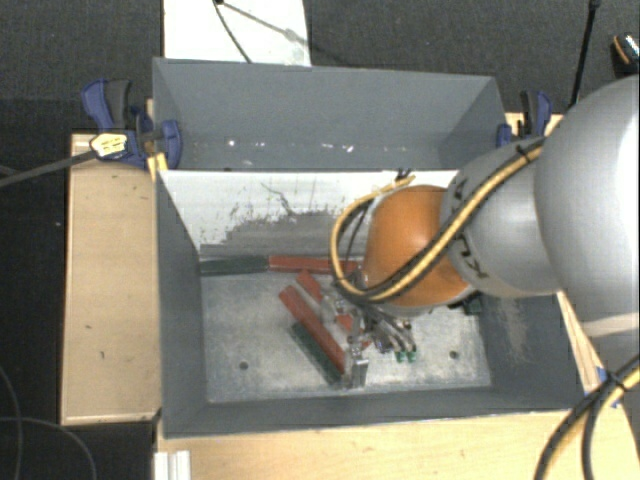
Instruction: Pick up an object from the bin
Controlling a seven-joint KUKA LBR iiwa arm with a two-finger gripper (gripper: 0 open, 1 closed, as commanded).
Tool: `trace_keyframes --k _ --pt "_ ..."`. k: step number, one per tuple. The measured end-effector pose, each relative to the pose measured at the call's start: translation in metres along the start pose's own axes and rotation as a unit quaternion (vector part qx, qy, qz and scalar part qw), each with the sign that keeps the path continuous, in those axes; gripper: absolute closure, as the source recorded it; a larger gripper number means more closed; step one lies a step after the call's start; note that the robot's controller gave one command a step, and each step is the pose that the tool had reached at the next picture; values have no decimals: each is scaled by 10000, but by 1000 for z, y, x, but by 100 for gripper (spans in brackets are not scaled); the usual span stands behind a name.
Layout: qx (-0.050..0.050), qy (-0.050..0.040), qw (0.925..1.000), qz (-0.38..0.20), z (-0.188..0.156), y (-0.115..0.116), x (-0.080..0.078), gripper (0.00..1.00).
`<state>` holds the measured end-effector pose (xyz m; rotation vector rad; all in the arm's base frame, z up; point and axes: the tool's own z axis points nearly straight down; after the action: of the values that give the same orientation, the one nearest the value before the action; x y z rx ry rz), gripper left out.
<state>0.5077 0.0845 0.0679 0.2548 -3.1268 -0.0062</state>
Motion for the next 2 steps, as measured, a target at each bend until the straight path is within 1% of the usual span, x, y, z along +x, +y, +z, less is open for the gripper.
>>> trace_keyframes --k 1,2 --pt "19 -36 10000 18 -3 -5 -3 100" --pt "25 -68 9999 -130 -148 -18 11 100"
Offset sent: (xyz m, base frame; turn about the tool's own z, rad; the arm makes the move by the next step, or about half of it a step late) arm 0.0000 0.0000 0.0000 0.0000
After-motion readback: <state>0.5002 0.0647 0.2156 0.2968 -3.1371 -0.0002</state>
